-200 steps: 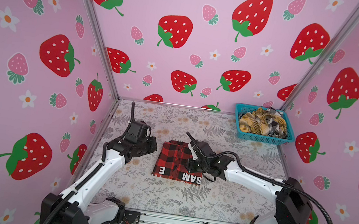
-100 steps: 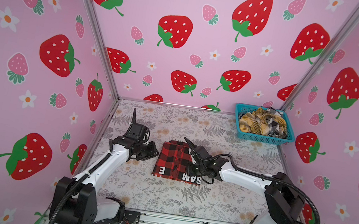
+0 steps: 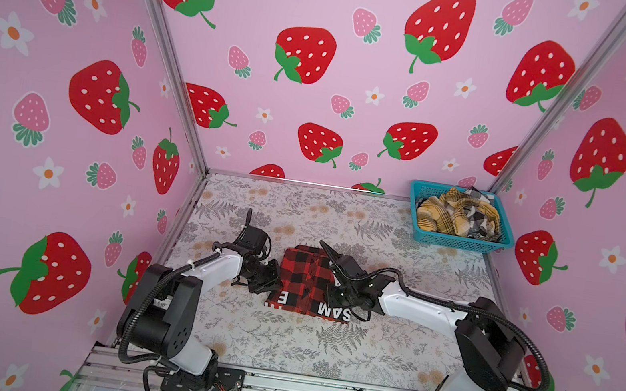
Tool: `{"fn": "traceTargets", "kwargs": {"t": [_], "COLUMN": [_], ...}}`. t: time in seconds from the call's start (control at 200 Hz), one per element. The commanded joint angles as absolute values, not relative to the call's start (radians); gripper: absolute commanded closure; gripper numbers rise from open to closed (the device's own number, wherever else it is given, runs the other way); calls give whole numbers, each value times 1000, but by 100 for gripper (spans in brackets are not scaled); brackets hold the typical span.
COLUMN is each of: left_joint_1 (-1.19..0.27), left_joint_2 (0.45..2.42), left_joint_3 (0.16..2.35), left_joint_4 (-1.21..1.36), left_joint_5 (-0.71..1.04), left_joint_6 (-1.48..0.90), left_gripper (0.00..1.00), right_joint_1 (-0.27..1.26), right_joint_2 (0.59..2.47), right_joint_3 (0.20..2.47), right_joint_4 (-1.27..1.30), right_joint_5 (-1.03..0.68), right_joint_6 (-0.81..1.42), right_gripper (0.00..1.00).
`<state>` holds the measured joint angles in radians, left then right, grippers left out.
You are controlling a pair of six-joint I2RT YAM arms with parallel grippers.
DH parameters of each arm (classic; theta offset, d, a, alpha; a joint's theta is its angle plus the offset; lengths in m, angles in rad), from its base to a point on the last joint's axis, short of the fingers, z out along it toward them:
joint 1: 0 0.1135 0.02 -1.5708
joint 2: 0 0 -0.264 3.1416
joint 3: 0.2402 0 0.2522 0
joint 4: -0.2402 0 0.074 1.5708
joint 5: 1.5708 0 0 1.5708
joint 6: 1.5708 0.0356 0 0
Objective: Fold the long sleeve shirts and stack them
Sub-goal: 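Lift the folded shirt off the table with both grippers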
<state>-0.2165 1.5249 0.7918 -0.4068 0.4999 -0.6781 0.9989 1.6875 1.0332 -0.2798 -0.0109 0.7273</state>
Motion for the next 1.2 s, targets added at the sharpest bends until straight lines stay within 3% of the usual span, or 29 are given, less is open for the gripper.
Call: {"fn": "traceTargets", "kwargs": {"t": [0.0,0.24,0.3,0.405,0.47,0.745,0.81,0.935,1.195], "left_joint_1": [-234,-246,-244,-214,-169,-42,-29,-18,-35], "left_joint_2": [1521,1499,1451,1332,1277,1416,1444,1501,1597], "left_joint_3": [747,638,649,688,705,746,728,705,664], "left_joint_4": [-371,-315,-347,-434,-468,-554,-502,-396,-218], "left_joint_5": [515,562,560,502,482,580,632,672,684], "left_joint_6": [-713,-753,-742,-700,-673,-608,-629,-682,-772], "left_gripper": [88,88,81,54,44,33,19,10,4], "right_joint_1": [990,924,898,861,847,825,817,793,772], "right_joint_2": [1627,1506,1488,1487,1502,1612,1632,1687,1760], "right_joint_3": [1035,956,938,918,917,936,933,943,969], "right_joint_4": [-327,-327,-327,-309,-297,-242,-232,-233,-264], "right_joint_5": [39,38,21,-18,-42,-81,-85,-108,-145], "right_joint_6": [750,771,768,757,748,725,727,727,693], "right_gripper": [59,51,51,52,54,59,60,63,66]}}
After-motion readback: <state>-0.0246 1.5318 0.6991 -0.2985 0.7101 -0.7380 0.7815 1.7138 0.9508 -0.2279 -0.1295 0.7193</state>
